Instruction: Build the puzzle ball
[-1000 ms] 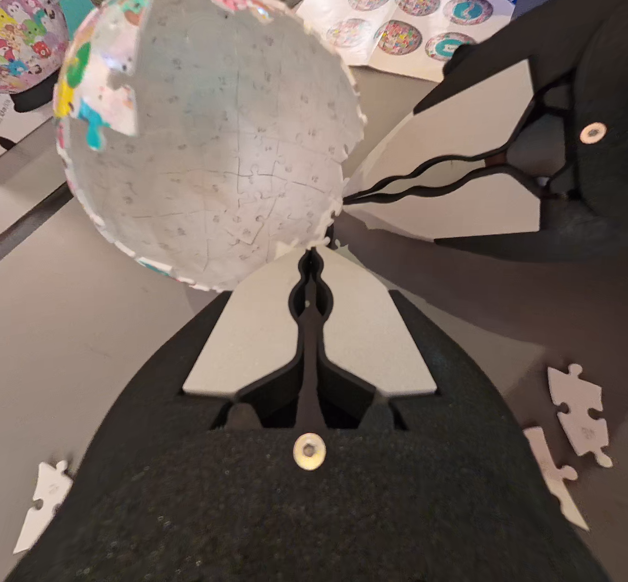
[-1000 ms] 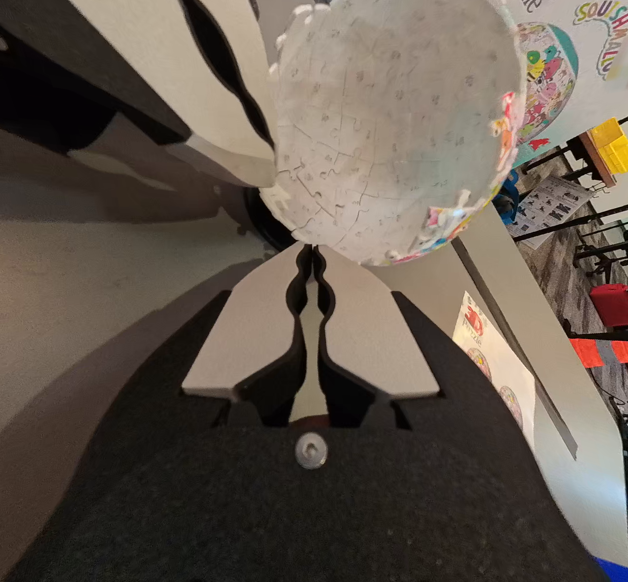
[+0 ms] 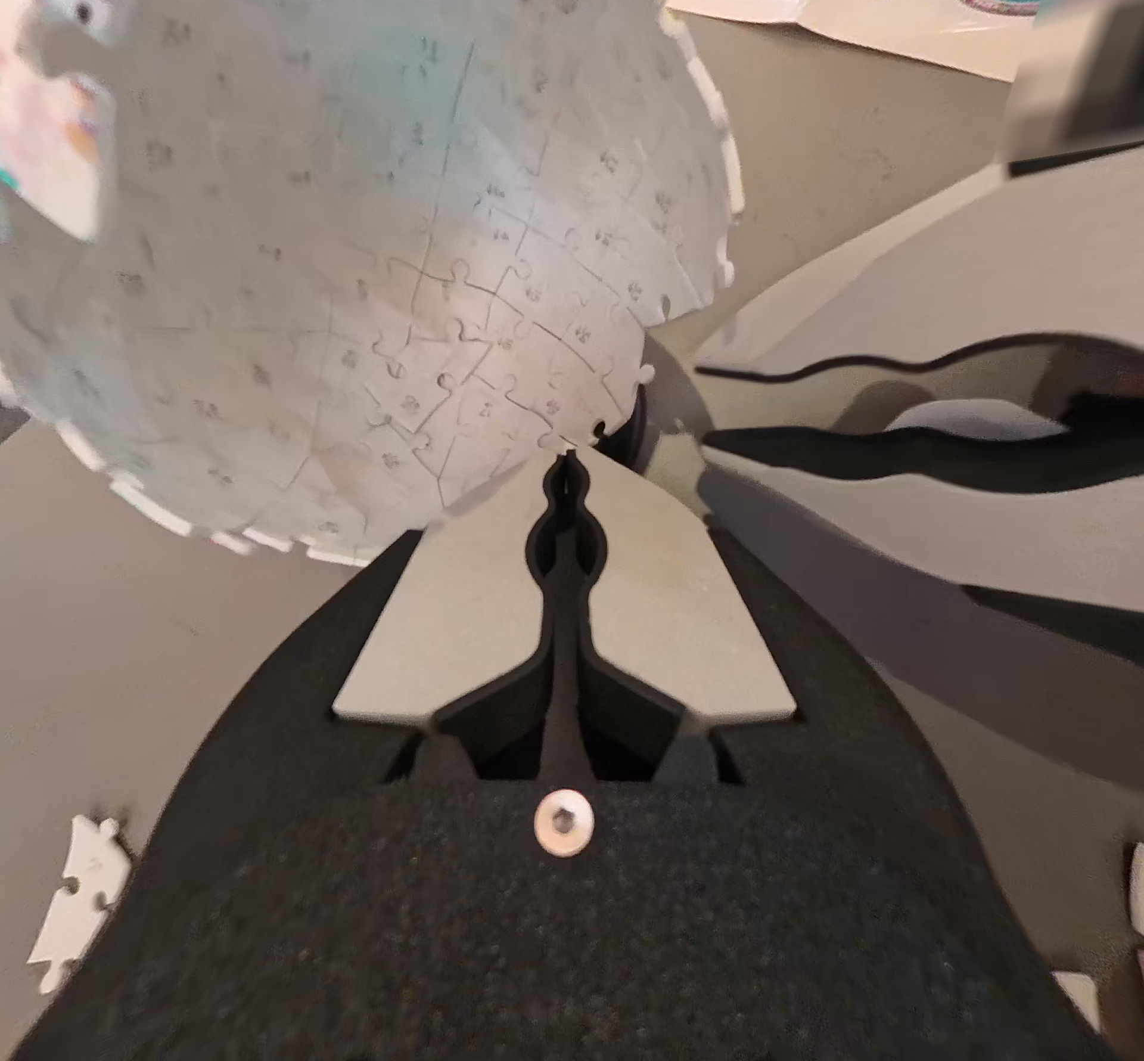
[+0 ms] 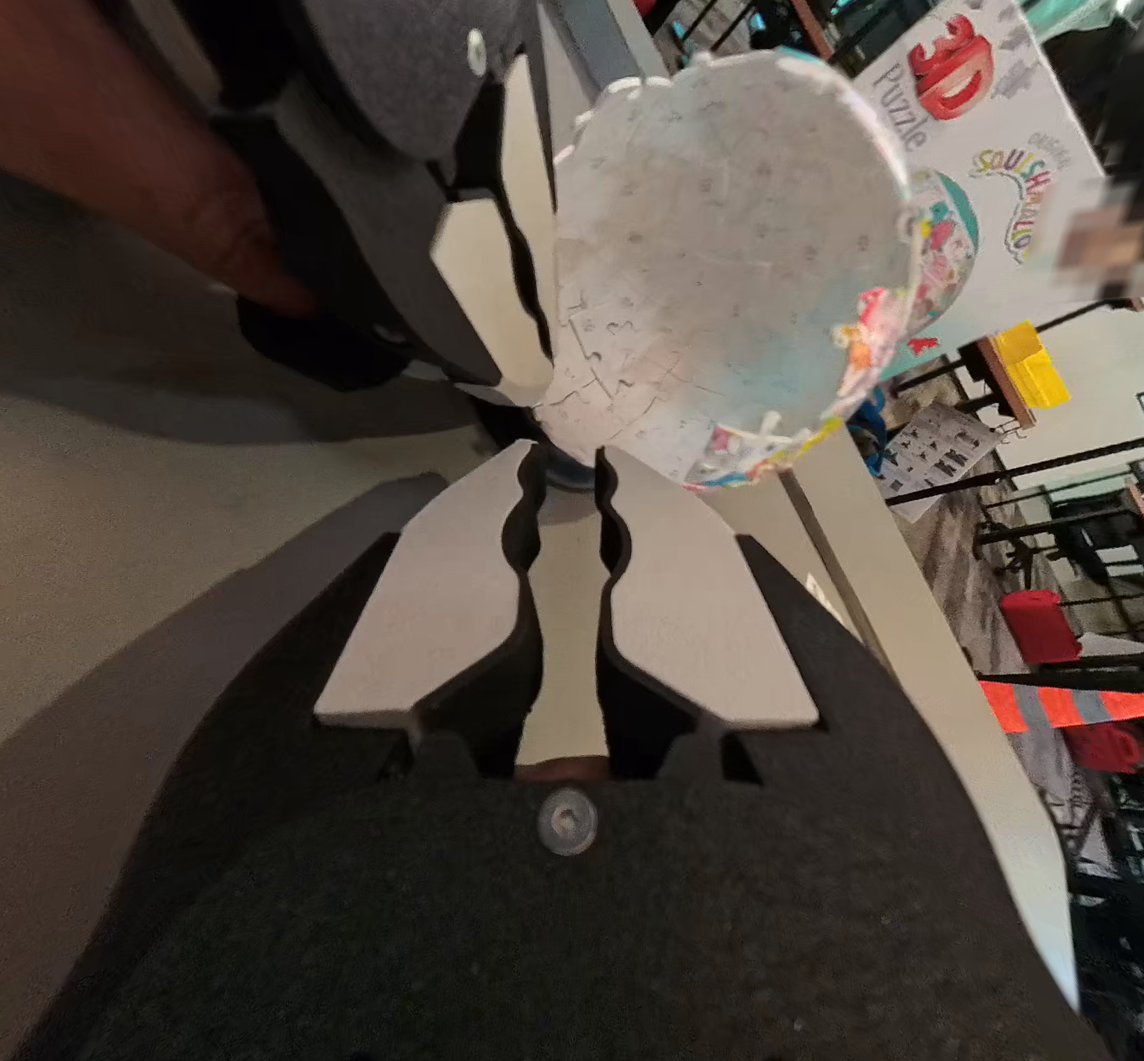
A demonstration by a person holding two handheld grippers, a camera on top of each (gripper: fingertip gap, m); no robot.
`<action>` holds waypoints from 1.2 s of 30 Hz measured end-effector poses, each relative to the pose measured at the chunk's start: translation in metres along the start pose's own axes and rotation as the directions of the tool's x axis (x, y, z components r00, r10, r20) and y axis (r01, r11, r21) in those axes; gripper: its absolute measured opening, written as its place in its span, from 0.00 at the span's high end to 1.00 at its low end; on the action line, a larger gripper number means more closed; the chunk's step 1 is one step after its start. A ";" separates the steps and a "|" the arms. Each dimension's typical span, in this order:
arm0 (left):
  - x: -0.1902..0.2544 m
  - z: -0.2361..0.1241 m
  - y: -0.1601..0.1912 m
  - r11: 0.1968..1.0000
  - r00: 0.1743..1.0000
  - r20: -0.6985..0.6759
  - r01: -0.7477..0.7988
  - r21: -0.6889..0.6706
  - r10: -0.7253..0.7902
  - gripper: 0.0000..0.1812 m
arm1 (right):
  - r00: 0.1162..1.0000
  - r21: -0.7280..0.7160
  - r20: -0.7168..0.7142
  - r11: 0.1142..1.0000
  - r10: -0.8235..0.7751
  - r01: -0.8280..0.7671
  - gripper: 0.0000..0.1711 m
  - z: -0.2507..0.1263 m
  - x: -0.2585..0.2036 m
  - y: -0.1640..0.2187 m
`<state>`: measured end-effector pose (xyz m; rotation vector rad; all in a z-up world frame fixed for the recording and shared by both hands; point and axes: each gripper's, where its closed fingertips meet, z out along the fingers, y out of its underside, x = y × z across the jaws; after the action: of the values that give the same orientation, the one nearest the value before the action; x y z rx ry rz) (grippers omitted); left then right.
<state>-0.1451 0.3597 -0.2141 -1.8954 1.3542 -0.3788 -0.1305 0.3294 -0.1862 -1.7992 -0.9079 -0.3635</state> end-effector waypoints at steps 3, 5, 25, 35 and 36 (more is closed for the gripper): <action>-0.001 0.000 0.000 1.000 1.000 0.024 -0.014 0.004 0.014 1.00 | 0.998 0.017 -0.031 0.998 0.055 -0.054 0.92 -0.013 0.002 0.001; -0.001 -0.001 0.000 1.000 0.999 0.044 -0.023 0.009 0.022 1.00 | 0.996 0.022 -0.056 0.997 0.071 -0.070 0.92 -0.023 0.001 0.002; -0.040 0.004 -0.035 0.981 0.950 0.245 0.194 0.031 -0.195 0.76 | 0.993 0.081 -0.072 0.993 0.097 -0.091 0.92 -0.046 -0.007 0.001; -0.042 0.016 -0.034 0.988 0.969 0.238 0.102 -0.113 -0.073 0.77 | 0.992 0.102 -0.053 0.989 0.114 -0.108 0.92 -0.049 -0.008 -0.002; -0.041 0.017 -0.035 0.989 0.973 0.226 0.071 -0.129 -0.040 0.78 | 0.992 0.102 -0.052 0.988 0.119 -0.113 0.92 -0.049 -0.008 -0.001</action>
<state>-0.1269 0.4087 -0.1929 -2.0237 1.2051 -0.0974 -0.1286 0.2829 -0.1698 -1.7324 -0.7642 -0.2898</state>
